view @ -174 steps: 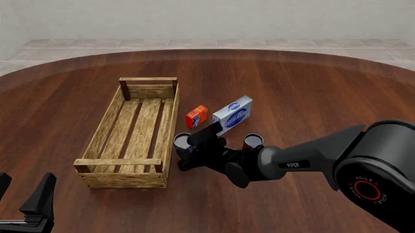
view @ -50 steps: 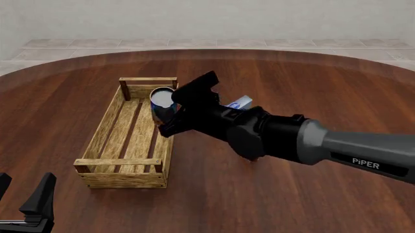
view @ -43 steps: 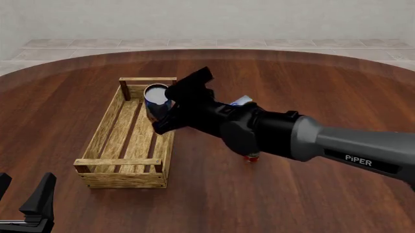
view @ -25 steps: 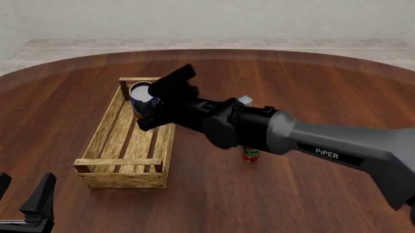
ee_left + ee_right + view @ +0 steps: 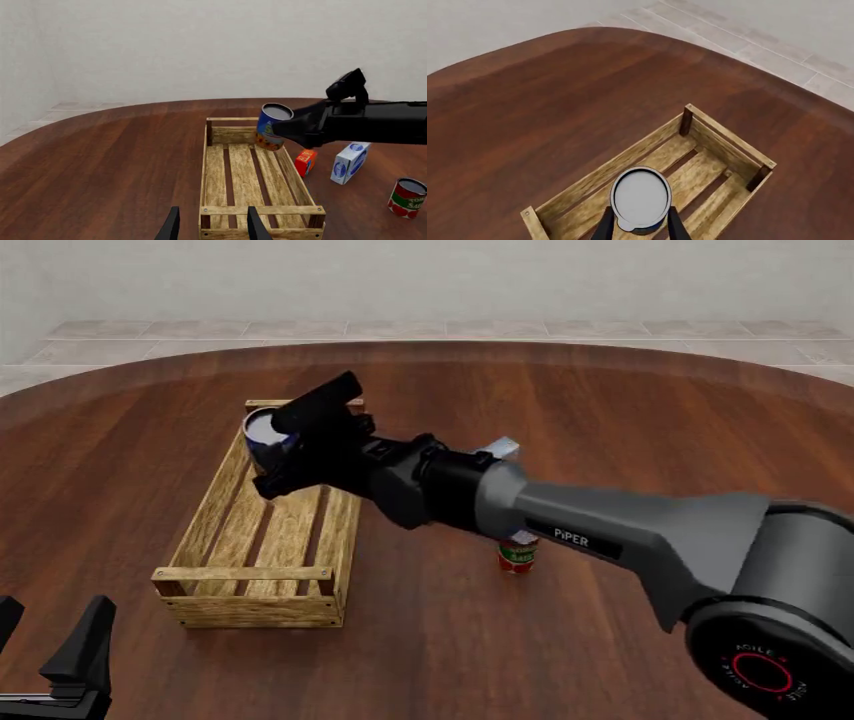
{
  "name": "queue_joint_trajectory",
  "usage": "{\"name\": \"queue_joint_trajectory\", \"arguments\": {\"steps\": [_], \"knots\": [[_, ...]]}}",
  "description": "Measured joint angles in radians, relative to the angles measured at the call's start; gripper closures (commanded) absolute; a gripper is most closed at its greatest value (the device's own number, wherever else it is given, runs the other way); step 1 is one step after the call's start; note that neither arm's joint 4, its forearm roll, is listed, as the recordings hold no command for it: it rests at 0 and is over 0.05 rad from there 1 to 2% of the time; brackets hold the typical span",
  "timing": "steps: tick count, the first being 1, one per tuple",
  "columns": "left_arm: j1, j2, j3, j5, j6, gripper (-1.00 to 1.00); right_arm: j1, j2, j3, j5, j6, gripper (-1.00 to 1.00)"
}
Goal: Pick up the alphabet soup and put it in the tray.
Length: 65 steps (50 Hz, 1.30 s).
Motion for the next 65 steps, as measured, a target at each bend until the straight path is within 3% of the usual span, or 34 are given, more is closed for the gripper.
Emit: {"name": "queue_joint_trajectory", "arguments": {"steps": [33,65], "knots": [[0.000,0.000,0.000,0.000,0.000,-1.00,-0.030,0.213,-0.248,0.067,0.022,1.00],[0.000,0.000,0.000,0.000,0.000,-1.00,-0.033,0.316,-0.316,0.066,0.049,1.00]]}}
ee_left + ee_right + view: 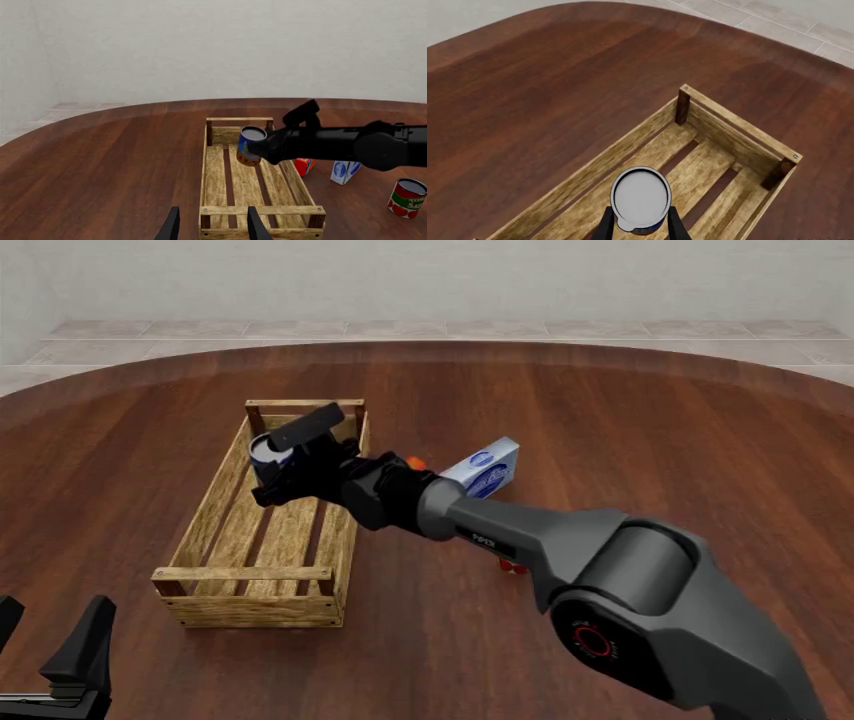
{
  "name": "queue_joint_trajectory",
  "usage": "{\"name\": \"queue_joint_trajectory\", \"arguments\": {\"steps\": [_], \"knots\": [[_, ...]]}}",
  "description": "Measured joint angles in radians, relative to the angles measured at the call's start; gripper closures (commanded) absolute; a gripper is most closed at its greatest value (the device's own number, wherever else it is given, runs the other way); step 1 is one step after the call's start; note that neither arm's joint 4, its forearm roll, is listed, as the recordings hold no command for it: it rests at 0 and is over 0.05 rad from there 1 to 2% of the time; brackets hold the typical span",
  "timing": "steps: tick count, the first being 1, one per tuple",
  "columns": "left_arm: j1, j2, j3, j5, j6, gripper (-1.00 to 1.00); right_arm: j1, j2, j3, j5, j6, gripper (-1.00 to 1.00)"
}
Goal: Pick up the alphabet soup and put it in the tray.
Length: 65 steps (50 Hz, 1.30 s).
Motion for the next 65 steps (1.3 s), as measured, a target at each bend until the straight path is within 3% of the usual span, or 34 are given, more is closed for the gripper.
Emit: {"name": "queue_joint_trajectory", "arguments": {"steps": [65], "knots": [[0.000,0.000,0.000,0.000,0.000,-1.00,-0.002,0.117,-0.081,0.033,0.008,1.00]]}}
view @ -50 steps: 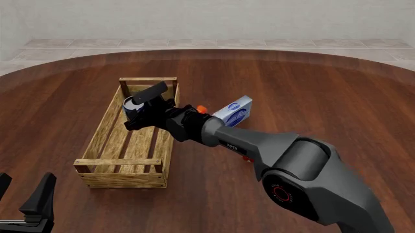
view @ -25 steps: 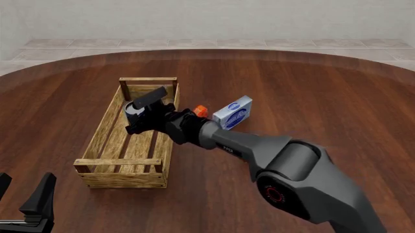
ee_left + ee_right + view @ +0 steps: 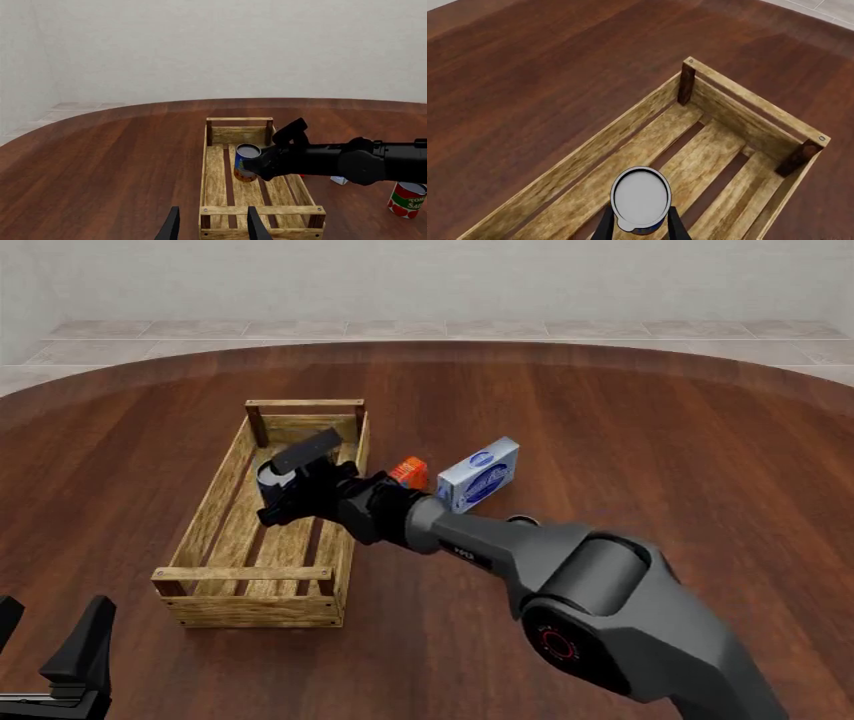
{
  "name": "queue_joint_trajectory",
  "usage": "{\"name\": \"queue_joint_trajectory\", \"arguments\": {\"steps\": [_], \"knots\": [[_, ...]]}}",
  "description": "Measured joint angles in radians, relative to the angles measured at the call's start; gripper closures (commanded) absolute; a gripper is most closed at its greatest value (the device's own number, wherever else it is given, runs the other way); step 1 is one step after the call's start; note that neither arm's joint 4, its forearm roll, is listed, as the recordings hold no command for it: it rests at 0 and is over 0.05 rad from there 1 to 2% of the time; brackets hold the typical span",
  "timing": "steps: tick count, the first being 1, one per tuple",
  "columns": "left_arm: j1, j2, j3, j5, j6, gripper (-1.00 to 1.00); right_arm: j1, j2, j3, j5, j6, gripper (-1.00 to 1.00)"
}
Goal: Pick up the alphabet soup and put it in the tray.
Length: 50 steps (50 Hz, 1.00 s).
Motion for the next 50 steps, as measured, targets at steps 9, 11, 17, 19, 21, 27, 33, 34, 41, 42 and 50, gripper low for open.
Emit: {"name": "queue_joint_trajectory", "arguments": {"steps": [9,11,17,19,21,27,33,34,41,42,50], "knots": [[0.000,0.000,0.000,0.000,0.000,-1.00,0.000,-0.003,0.006,-0.003,0.003,1.00],[0.000,0.000,0.000,0.000,0.000,-1.00,-0.001,-0.002,0.004,-0.002,0.005,-1.00],[0.000,0.000,0.000,0.000,0.000,-1.00,-0.002,-0.006,0.003,-0.003,0.011,-1.00],[0.000,0.000,0.000,0.000,0.000,-1.00,-0.002,-0.007,0.002,-0.003,0.011,-1.00],[0.000,0.000,0.000,0.000,0.000,-1.00,-0.003,-0.008,0.001,-0.002,0.012,-1.00],[0.000,0.000,0.000,0.000,0.000,-1.00,-0.004,-0.012,0.001,-0.002,0.014,-1.00],[0.000,0.000,0.000,0.000,0.000,-1.00,-0.005,-0.024,0.012,-0.006,0.015,-1.00],[0.000,0.000,0.000,0.000,0.000,-1.00,-0.005,-0.027,0.015,-0.007,0.016,-1.00],[0.000,0.000,0.000,0.000,0.000,-1.00,-0.003,-0.072,0.068,-0.029,0.022,-1.00],[0.000,0.000,0.000,0.000,0.000,-1.00,-0.003,-0.080,0.077,-0.032,0.023,-1.00],[0.000,0.000,0.000,0.000,0.000,-1.00,-0.003,-0.155,0.163,-0.065,0.030,-1.00]]}}
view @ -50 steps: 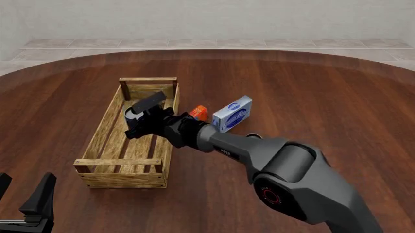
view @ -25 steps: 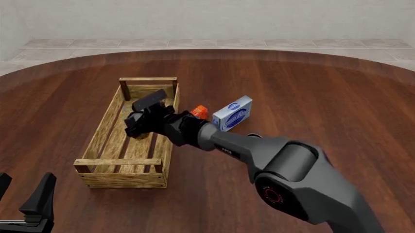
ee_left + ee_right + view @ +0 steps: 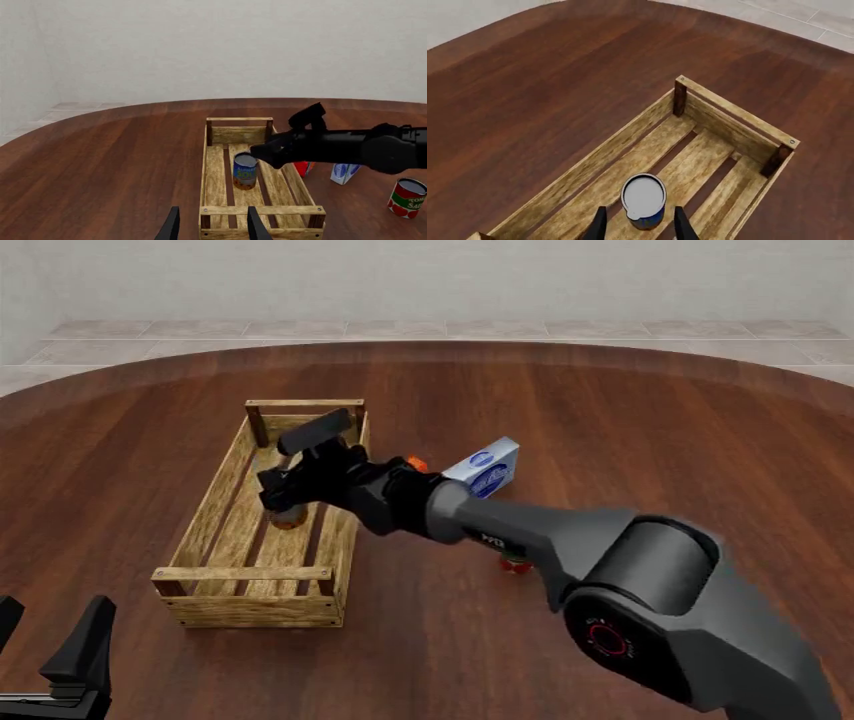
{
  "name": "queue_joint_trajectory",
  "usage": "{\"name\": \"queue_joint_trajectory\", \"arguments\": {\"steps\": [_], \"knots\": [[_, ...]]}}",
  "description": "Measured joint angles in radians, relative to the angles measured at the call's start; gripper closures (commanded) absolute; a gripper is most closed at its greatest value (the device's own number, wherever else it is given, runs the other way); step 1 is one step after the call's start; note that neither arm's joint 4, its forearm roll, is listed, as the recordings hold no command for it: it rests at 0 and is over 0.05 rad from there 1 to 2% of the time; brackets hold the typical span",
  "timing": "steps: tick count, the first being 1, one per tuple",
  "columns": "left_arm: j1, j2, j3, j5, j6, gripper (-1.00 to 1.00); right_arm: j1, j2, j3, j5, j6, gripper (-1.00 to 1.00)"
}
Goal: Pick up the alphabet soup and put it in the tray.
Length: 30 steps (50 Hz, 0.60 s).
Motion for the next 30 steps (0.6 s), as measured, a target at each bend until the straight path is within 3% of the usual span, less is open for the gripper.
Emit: {"name": "queue_joint_trajectory", "arguments": {"steps": [14,30], "knots": [[0.000,0.000,0.000,0.000,0.000,-1.00,0.005,-0.172,0.206,-0.083,0.015,-1.00],[0.000,0.000,0.000,0.000,0.000,-1.00,0.034,-0.431,0.549,-0.260,0.057,-1.00]]}}
